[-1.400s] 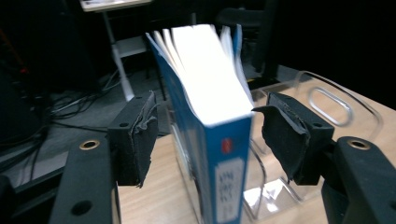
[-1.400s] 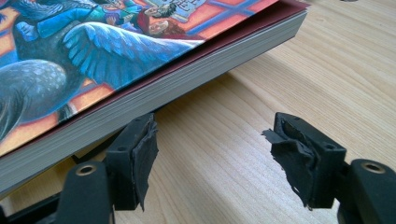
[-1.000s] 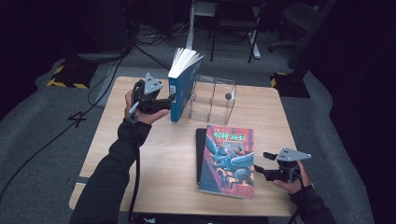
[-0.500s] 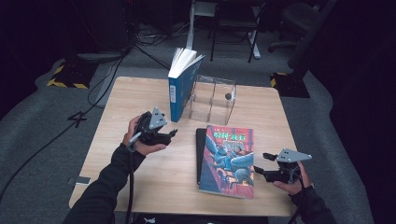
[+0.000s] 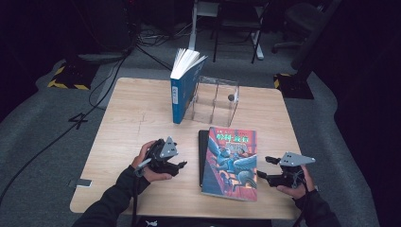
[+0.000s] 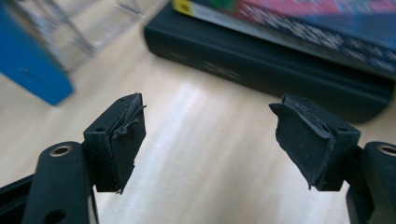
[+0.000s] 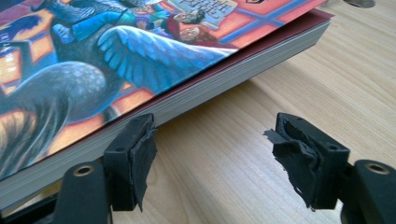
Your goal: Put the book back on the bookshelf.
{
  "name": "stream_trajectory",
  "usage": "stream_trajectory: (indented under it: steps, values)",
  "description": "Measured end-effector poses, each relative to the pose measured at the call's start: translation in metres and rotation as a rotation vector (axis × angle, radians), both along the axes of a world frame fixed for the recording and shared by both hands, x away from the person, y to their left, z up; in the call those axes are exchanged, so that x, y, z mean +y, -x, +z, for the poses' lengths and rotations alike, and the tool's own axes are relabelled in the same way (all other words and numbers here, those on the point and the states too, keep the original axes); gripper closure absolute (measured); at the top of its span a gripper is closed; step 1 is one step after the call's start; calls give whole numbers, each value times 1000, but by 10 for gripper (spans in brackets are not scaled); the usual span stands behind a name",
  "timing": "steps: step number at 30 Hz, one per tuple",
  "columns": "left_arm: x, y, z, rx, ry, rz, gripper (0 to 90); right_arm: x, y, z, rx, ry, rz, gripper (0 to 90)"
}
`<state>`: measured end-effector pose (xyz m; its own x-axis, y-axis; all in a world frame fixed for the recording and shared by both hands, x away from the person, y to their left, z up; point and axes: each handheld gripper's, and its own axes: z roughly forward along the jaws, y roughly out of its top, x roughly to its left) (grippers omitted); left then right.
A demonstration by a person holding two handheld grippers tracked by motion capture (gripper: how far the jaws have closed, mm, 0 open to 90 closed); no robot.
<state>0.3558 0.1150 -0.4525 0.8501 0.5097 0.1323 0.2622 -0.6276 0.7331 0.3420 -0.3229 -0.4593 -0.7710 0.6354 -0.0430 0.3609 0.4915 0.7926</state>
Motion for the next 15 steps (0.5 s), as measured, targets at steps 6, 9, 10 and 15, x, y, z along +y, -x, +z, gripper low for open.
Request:
stream_trajectory:
  steps: [6,9,10,15]
  values:
    - [-4,12,-25,72,-31,-63,238,1,4,0,16,10,21,306]
    - [-4,16,-32,100,-29,-77,233,1,6,2,15,14,28,305]
    - [-4,18,-34,108,-28,-80,232,0,7,3,16,9,27,305]
    - [-5,25,-41,142,-24,-84,226,-3,11,9,18,-21,24,308]
